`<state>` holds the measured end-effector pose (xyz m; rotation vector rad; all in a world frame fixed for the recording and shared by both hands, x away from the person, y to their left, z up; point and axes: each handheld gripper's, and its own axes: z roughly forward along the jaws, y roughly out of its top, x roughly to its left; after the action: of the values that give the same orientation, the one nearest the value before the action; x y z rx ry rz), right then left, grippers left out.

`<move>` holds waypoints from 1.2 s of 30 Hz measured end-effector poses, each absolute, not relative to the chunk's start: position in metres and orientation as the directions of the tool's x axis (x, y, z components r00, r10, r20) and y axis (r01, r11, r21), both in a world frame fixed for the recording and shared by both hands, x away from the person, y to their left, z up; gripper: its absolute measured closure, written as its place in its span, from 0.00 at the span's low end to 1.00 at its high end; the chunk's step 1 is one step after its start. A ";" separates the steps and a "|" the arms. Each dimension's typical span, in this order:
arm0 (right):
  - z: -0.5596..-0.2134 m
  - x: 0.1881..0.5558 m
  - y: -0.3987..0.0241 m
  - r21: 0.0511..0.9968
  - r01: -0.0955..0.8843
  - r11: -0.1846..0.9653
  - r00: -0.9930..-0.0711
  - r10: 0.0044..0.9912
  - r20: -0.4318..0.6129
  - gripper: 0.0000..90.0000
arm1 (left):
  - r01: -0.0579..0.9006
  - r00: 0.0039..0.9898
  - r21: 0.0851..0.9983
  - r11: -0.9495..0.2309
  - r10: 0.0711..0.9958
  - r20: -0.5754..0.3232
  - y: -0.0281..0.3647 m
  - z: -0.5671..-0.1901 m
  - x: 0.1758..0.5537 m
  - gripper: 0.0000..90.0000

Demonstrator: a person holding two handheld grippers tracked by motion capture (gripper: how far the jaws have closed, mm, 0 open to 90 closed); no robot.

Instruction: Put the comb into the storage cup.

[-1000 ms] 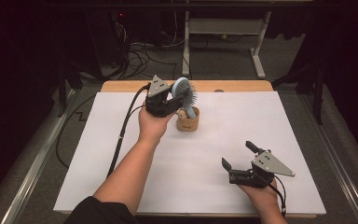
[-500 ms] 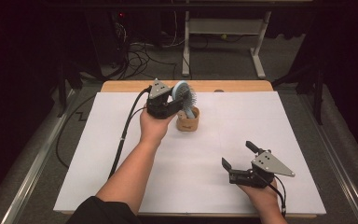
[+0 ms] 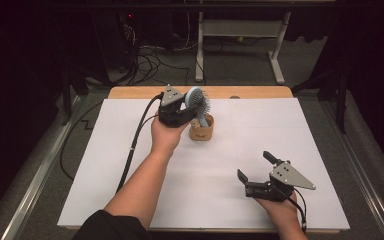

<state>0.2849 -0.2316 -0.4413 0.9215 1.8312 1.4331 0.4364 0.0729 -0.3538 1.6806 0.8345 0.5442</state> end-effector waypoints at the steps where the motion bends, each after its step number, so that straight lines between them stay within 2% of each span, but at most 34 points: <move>1: -0.441 0.285 -0.232 0.976 0.144 0.163 -0.557 0.829 -0.056 0.00 | 0.248 0.641 0.961 -0.123 0.765 -0.067 0.073 -0.354 0.437 0.59; 23: -0.442 0.285 -0.232 0.975 0.150 0.162 -0.557 0.829 -0.052 0.00 | 0.262 0.642 0.957 -0.125 0.763 -0.076 0.073 -0.357 0.441 0.47; 36: -0.442 0.285 -0.232 0.975 0.149 0.162 -0.557 0.829 -0.053 0.00 | 0.286 0.632 0.950 -0.127 0.770 -0.087 0.074 -0.359 0.443 0.34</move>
<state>0.2852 -0.2316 -0.4420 0.9269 1.8338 1.4337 0.4434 0.0745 -0.3591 1.6992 0.8717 0.5230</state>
